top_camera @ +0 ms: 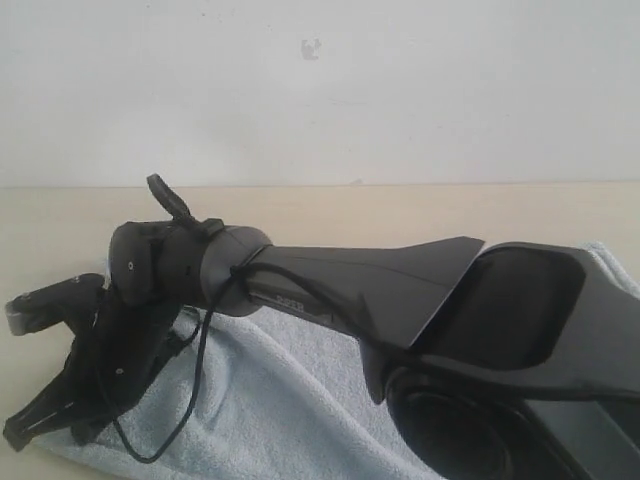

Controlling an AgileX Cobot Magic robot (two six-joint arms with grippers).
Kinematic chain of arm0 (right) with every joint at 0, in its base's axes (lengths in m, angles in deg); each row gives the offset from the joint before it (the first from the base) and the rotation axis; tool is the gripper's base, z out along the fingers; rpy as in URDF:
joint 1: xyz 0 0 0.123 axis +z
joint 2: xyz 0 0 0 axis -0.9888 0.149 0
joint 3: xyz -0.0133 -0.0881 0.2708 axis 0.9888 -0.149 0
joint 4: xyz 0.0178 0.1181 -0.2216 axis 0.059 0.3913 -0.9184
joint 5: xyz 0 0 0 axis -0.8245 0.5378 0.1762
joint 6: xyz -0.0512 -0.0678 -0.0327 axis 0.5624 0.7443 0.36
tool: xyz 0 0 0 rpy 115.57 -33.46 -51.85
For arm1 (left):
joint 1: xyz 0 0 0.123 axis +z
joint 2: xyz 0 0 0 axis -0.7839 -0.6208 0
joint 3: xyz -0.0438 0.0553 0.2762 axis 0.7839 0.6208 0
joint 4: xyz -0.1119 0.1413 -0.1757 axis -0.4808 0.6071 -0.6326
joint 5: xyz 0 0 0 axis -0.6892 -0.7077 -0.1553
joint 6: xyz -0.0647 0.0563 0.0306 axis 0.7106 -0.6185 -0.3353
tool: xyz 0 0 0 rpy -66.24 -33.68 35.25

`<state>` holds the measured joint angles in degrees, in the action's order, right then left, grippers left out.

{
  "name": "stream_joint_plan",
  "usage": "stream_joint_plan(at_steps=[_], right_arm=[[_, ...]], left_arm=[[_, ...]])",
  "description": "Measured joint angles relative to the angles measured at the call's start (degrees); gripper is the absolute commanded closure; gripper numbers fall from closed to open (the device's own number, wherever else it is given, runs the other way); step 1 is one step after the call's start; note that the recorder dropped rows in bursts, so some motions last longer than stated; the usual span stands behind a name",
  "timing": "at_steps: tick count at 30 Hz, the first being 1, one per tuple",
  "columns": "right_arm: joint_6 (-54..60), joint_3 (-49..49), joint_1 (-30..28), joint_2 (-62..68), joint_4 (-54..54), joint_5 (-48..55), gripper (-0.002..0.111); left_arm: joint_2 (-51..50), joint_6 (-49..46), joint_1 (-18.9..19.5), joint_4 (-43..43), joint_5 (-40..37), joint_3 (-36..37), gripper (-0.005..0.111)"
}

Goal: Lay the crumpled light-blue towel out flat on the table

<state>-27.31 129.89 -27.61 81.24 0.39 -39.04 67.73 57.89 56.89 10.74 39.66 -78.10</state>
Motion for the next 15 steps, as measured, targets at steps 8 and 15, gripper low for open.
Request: stream_joint_plan(at_steps=[8,15], right_arm=[[15.1,0.0,1.71,0.32,12.55,15.66,0.107],[9.87,-0.11,2.88,-1.85,5.7,7.66,0.109]], left_arm=[[0.0,0.0,0.0,0.0,0.0,0.0,0.103],[0.0,0.0,0.0,0.0,0.0,0.0,0.103]])
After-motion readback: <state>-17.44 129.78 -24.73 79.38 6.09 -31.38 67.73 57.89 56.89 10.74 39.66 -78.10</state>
